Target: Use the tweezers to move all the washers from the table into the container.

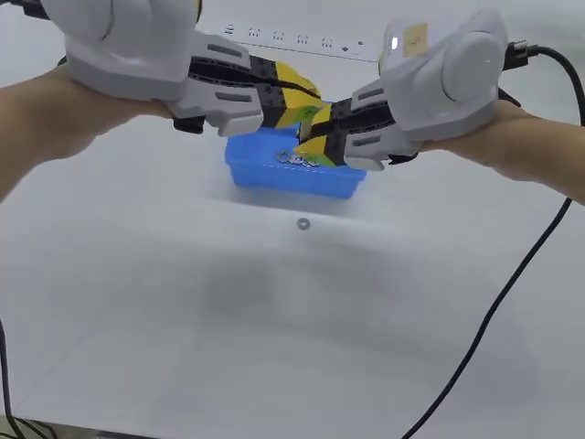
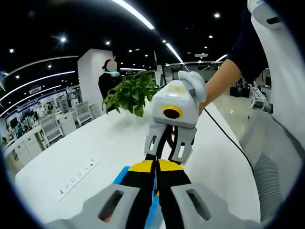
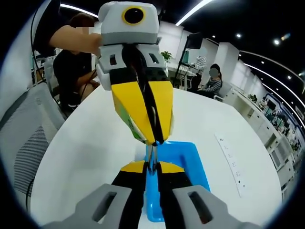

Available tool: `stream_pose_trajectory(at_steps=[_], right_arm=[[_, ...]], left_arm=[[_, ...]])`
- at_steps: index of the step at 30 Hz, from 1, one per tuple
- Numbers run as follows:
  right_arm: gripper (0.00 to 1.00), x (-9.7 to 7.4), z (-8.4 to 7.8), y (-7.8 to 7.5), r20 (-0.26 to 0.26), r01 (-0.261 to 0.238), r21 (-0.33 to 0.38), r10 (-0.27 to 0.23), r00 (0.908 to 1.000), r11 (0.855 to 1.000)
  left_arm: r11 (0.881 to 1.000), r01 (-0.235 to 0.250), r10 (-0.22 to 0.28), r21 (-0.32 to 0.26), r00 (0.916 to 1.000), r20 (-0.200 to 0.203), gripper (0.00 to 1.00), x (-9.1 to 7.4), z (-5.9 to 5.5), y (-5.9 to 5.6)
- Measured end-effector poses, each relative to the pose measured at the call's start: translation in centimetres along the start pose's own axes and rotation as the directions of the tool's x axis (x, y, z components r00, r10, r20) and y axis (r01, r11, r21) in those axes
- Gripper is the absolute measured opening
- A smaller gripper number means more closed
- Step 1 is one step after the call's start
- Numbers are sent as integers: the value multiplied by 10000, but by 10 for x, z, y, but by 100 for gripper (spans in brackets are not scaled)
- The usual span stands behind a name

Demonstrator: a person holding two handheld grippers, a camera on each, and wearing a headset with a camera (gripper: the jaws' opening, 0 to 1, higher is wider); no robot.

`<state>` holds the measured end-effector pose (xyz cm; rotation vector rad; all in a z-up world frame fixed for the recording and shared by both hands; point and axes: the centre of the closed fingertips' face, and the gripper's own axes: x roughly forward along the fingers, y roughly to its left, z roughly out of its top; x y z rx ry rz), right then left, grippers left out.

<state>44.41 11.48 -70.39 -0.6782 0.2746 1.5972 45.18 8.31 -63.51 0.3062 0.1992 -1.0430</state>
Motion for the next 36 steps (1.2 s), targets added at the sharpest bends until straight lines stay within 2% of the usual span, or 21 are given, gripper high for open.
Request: stream_pose_trajectory(at_steps=[3, 8, 10, 13, 14, 17, 21, 25, 28, 29, 30, 32, 36], right_arm=[[11, -2, 0, -3, 44, 92, 71, -92, 9999, 9999], [13, -3, 1, -3, 122, 127, 518, -134, 9998, 9986], [14, -4, 5, -4, 304, 140, 828, -166, 9994, 9965], [26, -6, 18, -9, 865, 385, 1524, -522, 9949, 9876], [27, -7, 21, -9, 1032, 378, 1761, -566, 9931, 9837], [29, -7, 22, -8, 948, 452, 1622, -611, 9936, 9857], [32, -8, 16, -8, 772, 483, 1697, -621, 9951, 9843], [32, -14, 10, -11, 956, 554, 2438, -808, 9921, 9682], [36, -19, 5, -10, 974, 646, 2686, -938, 9908, 9611], [39, -22, 3, -9, 911, 783, 2683, -1062, 9902, 9601], [42, -24, 2, -9, 915, 879, 2710, -1165, 9890, 9586], [51, -29, 0, -12, 1039, 1098, 2802, -1438, 9841, 9537], [61, -35, -7, -8, 946, 1287, 2671, -1589, 9828, 9550]], left_arm=[[9999, -58, 58, 96, 10000, 55, 5, 1, 1, 1], [9998, -138, 136, 143, 9998, 134, 5, 1, 2, 2], [9997, -216, 215, 98, 9997, 127, 5, 1, 1, 3], [9984, -515, 525, -214, 9974, 494, 5, -2, 7, 9], [9980, -571, 586, -276, 9968, 548, 5, -3, 8, 11], [9979, -605, 617, -219, 9964, 588, 5, -5, 9, 13], [9982, -597, 602, -104, 9964, 604, 5, -7, 10, 11], [9981, -610, 614, -81, 9963, 595, 5, -11, 11, 8], [9975, -700, 694, 70, 9954, 658, 5, -14, 11, 3], [9974, -695, 674, 211, 9937, 891, 5, -15, 12, -1], [9975, -698, 683, 137, 9939, 862, 5, -15, 10, -4], [9967, -740, 718, 340, 9954, 634, 5, -15, 5, -8], [9960, -882, 865, 156, 9923, 888, 5, -17, 5, -13]])
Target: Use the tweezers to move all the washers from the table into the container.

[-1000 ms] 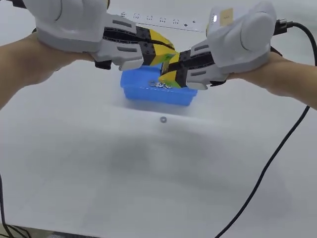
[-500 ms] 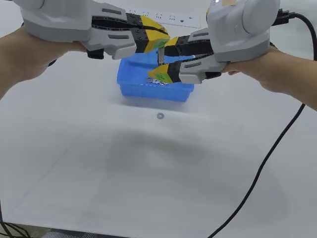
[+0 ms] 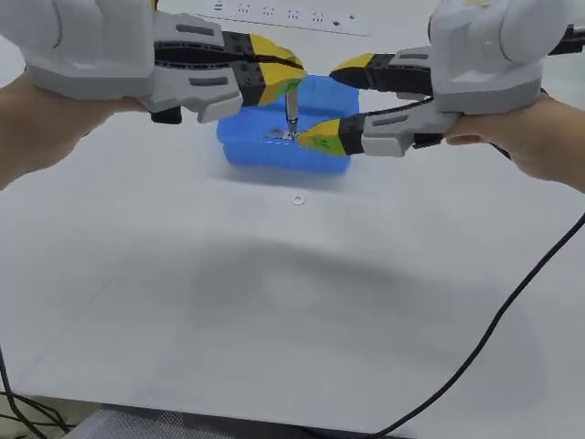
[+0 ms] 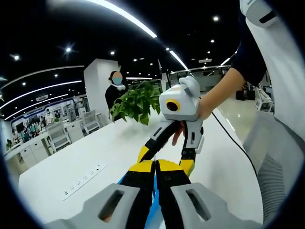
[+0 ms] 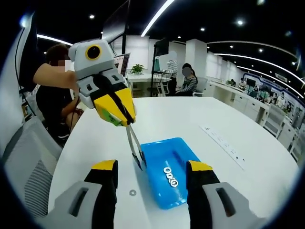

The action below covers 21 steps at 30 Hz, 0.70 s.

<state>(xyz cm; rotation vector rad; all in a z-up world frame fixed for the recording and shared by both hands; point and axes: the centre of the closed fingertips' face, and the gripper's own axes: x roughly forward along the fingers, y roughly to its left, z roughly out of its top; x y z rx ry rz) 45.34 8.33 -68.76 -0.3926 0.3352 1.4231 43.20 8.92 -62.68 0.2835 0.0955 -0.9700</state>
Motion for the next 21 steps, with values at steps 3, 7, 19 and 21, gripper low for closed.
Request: stream_pose_trajectory(at_steps=[3, 7, 19, 21], right_arm=[[69, -6, -10, 2, -95, 121, -62, -122, 9999, 9999], [71, -19, -17, 3, 483, 572, 1058, -625, 9969, 9927], [87, -44, -59, 39, -657, 346, -162, -356, 9972, 9993], [91, -44, -58, 47, -438, 189, 171, -182, 9989, 9997]], left_arm=[[9999, 70, -69, -100, 9998, 164, 5, -1, 4, -5], [9998, 173, -175, 52, 9996, 222, 5, -1, 3, -13], [9978, 652, -653, 127, 9978, 114, 5, -5, -8, -38], [9972, 744, -744, 122, 9972, 52, 5, -3, -11, -40]])
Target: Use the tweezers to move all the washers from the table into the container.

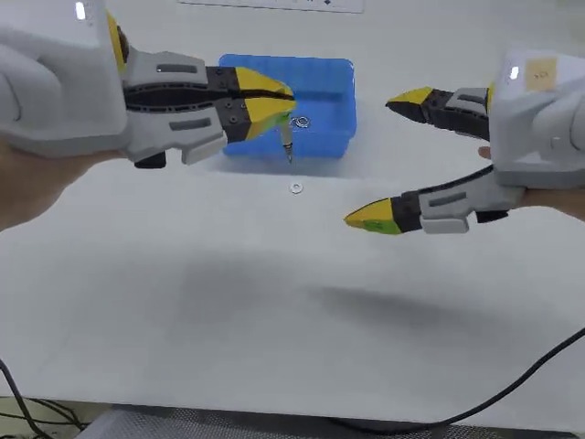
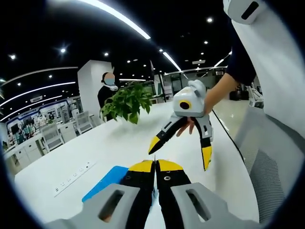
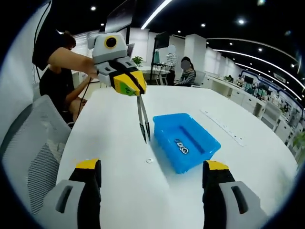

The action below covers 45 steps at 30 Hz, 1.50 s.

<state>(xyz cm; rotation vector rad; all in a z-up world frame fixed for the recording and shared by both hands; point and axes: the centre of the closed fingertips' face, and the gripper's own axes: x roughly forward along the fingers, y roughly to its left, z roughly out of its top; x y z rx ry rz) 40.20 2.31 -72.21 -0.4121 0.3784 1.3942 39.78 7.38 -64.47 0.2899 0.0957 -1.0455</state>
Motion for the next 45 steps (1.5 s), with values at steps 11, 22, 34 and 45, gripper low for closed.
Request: stream_pose_trajectory(at_steps=[11, 22, 34, 45], right_arm=[[100, 4, -7, 22, 205, -545, 613, 533, 9984, 9966], [100, 4, -9, 27, 350, -709, 1008, 677, 9971, 9924], [100, 0, -24, 31, -72, -742, 1058, 753, 9971, 9916], [100, 1, -22, 32, 110, -713, 1385, 705, 9975, 9878]], left_arm=[[9986, 335, -342, -402, 9993, -163, 5, 16, -17, -13], [9974, 426, -443, -580, 9986, -280, 5, 26, -27, -6], [9955, 606, -639, -726, 9970, -440, 5, 30, -38, -12], [9951, 626, -667, -765, 9964, -519, 5, 26, -41, -12]])
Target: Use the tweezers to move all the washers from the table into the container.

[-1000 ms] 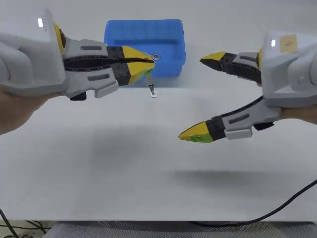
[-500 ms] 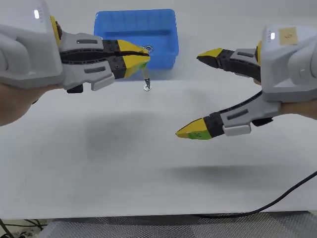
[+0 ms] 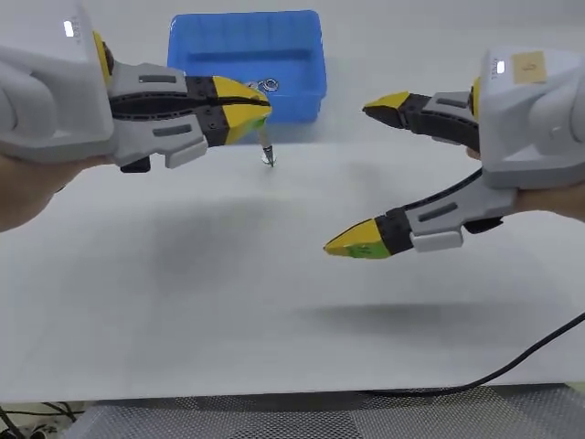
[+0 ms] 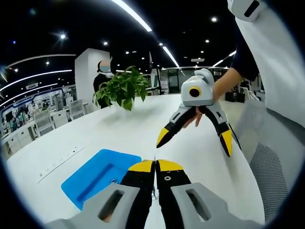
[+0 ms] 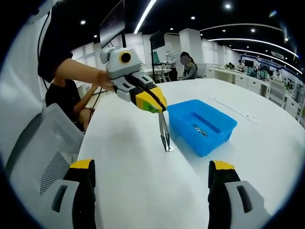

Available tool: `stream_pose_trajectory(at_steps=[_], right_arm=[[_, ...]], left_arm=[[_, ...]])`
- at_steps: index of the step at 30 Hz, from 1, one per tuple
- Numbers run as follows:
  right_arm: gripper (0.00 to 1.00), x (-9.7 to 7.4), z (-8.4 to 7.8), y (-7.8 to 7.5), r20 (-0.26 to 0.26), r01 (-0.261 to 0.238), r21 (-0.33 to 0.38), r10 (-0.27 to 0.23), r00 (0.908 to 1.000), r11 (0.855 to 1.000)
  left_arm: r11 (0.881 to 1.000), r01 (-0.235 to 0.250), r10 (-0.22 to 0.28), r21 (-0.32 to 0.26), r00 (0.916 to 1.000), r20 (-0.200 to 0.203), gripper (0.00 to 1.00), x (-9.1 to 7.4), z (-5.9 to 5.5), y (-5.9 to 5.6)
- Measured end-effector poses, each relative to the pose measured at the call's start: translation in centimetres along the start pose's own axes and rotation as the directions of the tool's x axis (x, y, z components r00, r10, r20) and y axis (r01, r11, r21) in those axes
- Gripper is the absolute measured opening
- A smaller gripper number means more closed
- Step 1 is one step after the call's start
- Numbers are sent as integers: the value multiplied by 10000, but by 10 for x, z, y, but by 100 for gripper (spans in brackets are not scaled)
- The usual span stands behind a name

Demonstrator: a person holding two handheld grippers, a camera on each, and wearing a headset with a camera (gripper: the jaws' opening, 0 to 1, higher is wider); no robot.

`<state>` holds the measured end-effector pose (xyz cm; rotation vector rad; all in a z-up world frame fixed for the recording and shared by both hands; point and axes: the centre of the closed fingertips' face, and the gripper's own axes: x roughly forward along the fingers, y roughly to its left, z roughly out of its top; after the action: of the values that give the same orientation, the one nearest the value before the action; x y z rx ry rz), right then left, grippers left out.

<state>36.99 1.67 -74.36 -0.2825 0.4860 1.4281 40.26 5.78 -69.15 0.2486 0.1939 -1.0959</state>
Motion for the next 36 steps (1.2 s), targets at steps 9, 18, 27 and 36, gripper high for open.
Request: stream_pose_trajectory(at_steps=[9, 18, 27, 36], right_arm=[[90, 13, 4, 5, -275, -477, -268, 469, 9985, 9985], [69, 38, 21, -7, -306, -696, -773, 674, 9973, 9946], [42, 68, 23, -25, -687, -804, -1458, 710, 9951, 9860], [22, 79, 15, -20, -1562, -1731, -2429, 1376, 9781, 9545]], left_arm=[[9976, 452, -410, 517, 9960, -794, 5, -1, -4, -5], [9998, 68, -52, 171, 9957, -923, 5, -9, -10, 4], [9999, 2, -12, -103, 9956, -938, 5, -8, -12, 4], [9995, 135, -160, -272, 9957, -913, 5, -6, -12, 2]])
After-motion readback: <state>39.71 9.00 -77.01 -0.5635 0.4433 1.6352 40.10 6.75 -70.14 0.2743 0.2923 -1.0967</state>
